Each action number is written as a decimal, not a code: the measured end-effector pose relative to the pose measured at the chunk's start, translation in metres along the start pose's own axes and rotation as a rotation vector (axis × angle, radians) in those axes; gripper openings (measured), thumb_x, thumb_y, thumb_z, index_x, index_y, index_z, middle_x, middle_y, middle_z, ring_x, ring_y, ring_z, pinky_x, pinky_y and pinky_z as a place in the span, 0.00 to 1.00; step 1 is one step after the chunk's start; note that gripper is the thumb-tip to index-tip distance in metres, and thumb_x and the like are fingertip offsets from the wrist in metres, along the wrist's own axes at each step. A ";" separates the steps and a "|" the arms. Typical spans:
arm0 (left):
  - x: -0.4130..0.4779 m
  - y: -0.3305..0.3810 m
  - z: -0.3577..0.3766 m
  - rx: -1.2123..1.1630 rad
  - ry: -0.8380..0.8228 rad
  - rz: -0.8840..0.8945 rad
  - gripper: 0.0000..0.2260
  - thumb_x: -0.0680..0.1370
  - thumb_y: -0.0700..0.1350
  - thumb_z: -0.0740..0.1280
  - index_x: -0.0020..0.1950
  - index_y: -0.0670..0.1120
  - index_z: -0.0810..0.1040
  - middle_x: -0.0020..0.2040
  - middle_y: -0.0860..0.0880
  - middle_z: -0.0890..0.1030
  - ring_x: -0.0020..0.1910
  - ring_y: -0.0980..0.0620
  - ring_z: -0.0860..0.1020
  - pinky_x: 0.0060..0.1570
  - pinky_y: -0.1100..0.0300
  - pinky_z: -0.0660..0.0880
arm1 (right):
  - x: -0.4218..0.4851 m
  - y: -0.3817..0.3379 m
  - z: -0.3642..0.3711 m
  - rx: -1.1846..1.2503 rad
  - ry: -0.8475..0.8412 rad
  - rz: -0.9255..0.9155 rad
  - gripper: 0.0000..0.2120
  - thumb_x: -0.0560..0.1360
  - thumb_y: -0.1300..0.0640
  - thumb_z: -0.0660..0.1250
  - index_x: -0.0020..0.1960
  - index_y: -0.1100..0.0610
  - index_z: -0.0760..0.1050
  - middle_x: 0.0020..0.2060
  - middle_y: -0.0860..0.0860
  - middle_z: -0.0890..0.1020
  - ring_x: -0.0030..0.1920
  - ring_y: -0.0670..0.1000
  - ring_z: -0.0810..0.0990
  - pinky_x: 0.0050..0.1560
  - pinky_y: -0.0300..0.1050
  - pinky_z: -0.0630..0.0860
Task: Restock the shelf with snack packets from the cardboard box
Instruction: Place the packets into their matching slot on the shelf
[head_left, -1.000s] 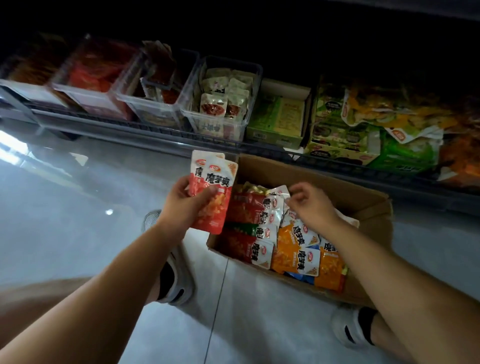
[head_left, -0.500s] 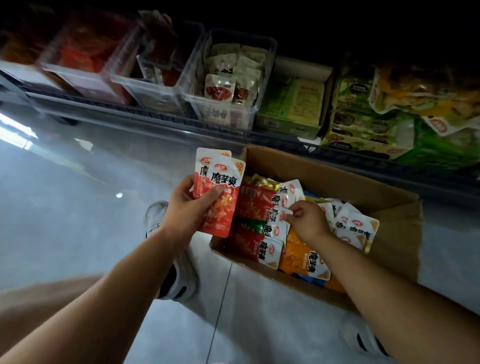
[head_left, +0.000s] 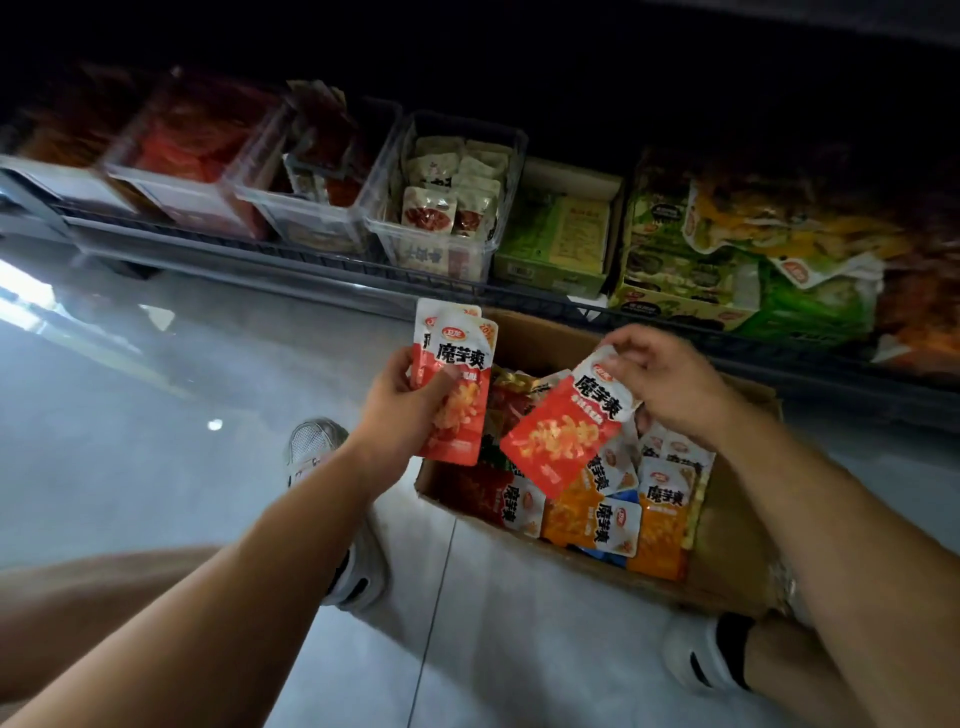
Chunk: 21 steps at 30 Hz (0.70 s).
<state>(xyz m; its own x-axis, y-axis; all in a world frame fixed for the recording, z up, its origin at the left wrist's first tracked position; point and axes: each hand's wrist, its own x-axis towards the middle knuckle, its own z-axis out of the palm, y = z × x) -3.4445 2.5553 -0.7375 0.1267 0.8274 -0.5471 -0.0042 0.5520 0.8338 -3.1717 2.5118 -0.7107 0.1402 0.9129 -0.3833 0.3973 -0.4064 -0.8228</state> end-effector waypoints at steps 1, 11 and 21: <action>-0.004 -0.002 0.003 -0.025 -0.031 -0.035 0.15 0.80 0.44 0.72 0.66 0.48 0.76 0.55 0.44 0.87 0.48 0.44 0.87 0.44 0.48 0.84 | -0.004 -0.008 0.002 0.009 -0.053 0.002 0.03 0.81 0.58 0.66 0.53 0.50 0.77 0.40 0.51 0.85 0.33 0.46 0.83 0.24 0.41 0.76; -0.023 -0.004 0.013 -0.002 -0.339 -0.158 0.25 0.73 0.39 0.77 0.68 0.46 0.73 0.58 0.42 0.85 0.51 0.41 0.86 0.49 0.47 0.84 | -0.002 -0.035 0.048 0.046 0.011 -0.070 0.14 0.73 0.59 0.76 0.55 0.52 0.77 0.45 0.53 0.81 0.36 0.55 0.85 0.31 0.54 0.83; -0.001 -0.012 -0.017 0.019 0.023 0.012 0.23 0.74 0.40 0.76 0.66 0.47 0.73 0.56 0.47 0.86 0.51 0.46 0.87 0.45 0.52 0.85 | 0.034 0.091 0.067 -0.238 0.023 0.215 0.13 0.79 0.55 0.67 0.63 0.54 0.76 0.55 0.52 0.83 0.52 0.53 0.82 0.51 0.50 0.80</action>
<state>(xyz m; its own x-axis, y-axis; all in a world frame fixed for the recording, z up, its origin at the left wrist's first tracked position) -3.4619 2.5495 -0.7479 0.1037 0.8361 -0.5387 0.0136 0.5404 0.8413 -3.1917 2.5038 -0.8272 0.2632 0.8087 -0.5260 0.5566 -0.5726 -0.6019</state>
